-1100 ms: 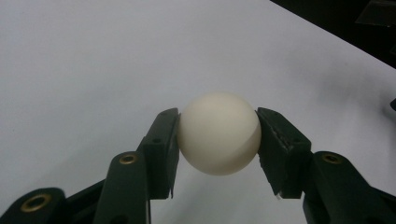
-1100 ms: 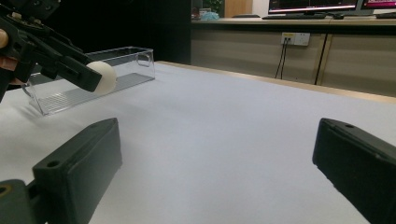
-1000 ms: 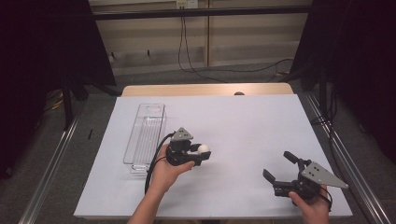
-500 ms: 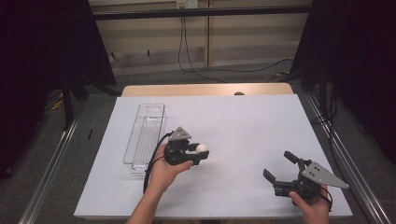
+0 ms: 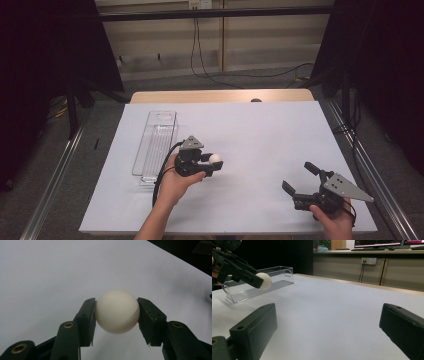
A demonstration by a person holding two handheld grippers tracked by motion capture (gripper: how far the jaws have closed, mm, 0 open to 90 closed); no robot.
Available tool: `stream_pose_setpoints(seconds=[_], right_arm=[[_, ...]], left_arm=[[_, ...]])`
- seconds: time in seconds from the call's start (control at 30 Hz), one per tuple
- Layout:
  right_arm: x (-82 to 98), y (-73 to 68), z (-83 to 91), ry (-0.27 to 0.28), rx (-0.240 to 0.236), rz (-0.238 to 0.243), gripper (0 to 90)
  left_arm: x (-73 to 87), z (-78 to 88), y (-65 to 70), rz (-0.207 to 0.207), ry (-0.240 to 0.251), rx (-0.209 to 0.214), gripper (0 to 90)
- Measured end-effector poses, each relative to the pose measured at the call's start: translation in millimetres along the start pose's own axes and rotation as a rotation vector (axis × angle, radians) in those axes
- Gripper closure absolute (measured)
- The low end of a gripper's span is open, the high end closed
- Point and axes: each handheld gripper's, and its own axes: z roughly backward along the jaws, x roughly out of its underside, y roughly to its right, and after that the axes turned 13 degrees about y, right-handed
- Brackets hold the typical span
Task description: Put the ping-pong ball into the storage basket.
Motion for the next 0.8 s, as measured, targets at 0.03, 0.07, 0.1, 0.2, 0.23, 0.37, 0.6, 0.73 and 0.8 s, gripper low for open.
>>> stream_pose_setpoints(seconds=[0.03, 0.07, 0.1, 0.2, 0.23, 0.37, 0.6, 0.73, 0.8], right_arm=[[0.1, 0.2, -0.1, 0.001, 0.0, 0.001, 0.9], [0.1, 0.2, -0.2, 0.001, 0.003, -0.002, 0.9], [0.2, 0.2, -0.2, -0.001, 0.0, 0.0, 0.9], [0.2, 0.8, 0.0, -0.003, 0.003, -0.002, 0.9], [0.0, 0.8, 0.3, -0.006, -0.001, -0.002, 0.9], [0.1, 1.5, 0.8, -0.007, 0.002, -0.001, 0.9], [-0.2, 1.1, 0.5, -0.001, 0.01, -0.006, 0.9], [-0.3, 0.9, 0.4, -0.001, 0.014, -0.009, 0.9], [0.0, 1.2, 0.1, -0.004, 0.005, -0.002, 0.9]], left_arm=[[0.0, 0.2, -0.5, -0.003, -0.003, 0.001, 51.1], [0.0, 0.2, -0.6, -0.004, -0.003, 0.002, 51.1], [0.0, 0.4, -0.7, 0.0, -0.003, 0.001, 51.0], [-0.1, 0.6, -1.0, -0.003, -0.006, 0.002, 51.1], [-0.1, 0.7, -1.1, -0.003, -0.006, 0.002, 51.1], [-0.2, 1.3, -2.1, -0.001, -0.005, 0.001, 51.1], [-1.9, 4.3, -3.3, 0.003, 0.004, -0.003, 51.1], [-3.2, 5.8, -3.8, 0.002, 0.0, -0.007, 51.1], [-3.7, 6.7, -4.1, 0.006, -0.001, -0.008, 51.0]])
